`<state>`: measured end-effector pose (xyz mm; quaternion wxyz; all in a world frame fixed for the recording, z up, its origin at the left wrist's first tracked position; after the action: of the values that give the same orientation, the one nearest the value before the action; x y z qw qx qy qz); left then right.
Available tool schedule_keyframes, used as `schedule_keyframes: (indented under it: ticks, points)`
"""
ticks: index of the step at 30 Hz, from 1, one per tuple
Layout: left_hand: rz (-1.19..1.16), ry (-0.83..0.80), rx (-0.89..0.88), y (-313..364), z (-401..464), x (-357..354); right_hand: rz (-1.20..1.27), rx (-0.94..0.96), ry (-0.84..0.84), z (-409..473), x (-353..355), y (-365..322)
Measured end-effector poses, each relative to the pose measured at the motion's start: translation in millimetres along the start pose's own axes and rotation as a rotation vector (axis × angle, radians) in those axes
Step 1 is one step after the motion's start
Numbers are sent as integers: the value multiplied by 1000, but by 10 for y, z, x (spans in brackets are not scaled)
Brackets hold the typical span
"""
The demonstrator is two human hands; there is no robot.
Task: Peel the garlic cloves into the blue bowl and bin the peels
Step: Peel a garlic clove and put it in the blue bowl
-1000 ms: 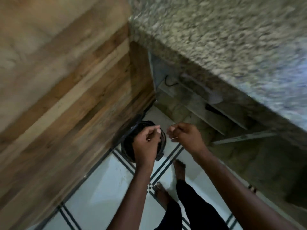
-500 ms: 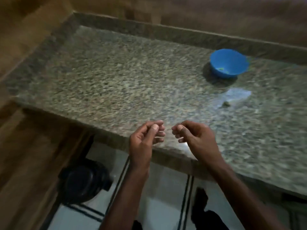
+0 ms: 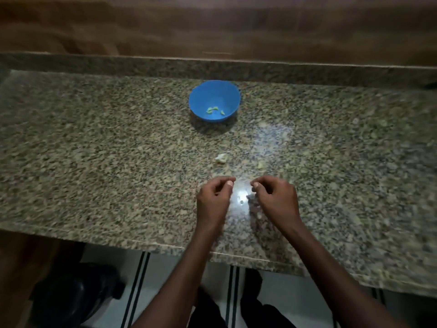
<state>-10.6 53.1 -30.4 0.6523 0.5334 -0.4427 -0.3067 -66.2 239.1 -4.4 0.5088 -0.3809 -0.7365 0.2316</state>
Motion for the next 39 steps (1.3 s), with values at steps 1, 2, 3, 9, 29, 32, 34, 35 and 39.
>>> schedule_keyframes:
  ticks: [1, 2, 3, 9, 29, 32, 34, 35, 39]
  points:
    - [148, -23, -89, 34, 49, -69, -24, 0, 44, 88, 63, 36]
    - [284, -50, -184, 60, 89, -141, -46, -6, 88, 173, 120, 61]
    - [407, -86, -264, 58, 120, -215, -69, -14, 126, 263, 156, 81]
    - [844, -261, -434, -197, 103, -432, -241, 51, 177, 731, 44, -49]
    - [932, -159, -379, -387, 239, 10, -422, 196, 230, 890, -283, -252]
    - [997, -92, -272, -472, 470, 272, -334, 209, 153, 970, -285, -545]
    - [1020, -95, -250, -491, 563, 320, -210, 268, 144, 1045, -253, -944]
    - [1028, -97, -255, -484, 578, 316, -161, 317, 159, 1087, -240, -1182]
    - [1025, -88, -264, -467, 568, 302, -161, 448, 233, 1347, -336, -1971]
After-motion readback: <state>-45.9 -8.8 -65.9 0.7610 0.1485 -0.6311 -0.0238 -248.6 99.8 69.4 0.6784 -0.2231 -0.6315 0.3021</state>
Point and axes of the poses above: each hand's wrist, its own z-axis towards the middle knuckle, its own x-axis out of the back of the hand, y = z × x, the point moved 9 cm from there along z, towards the middle knuckle, and after that the axes turned 15 degrees about -x, right-handed, at the moved point
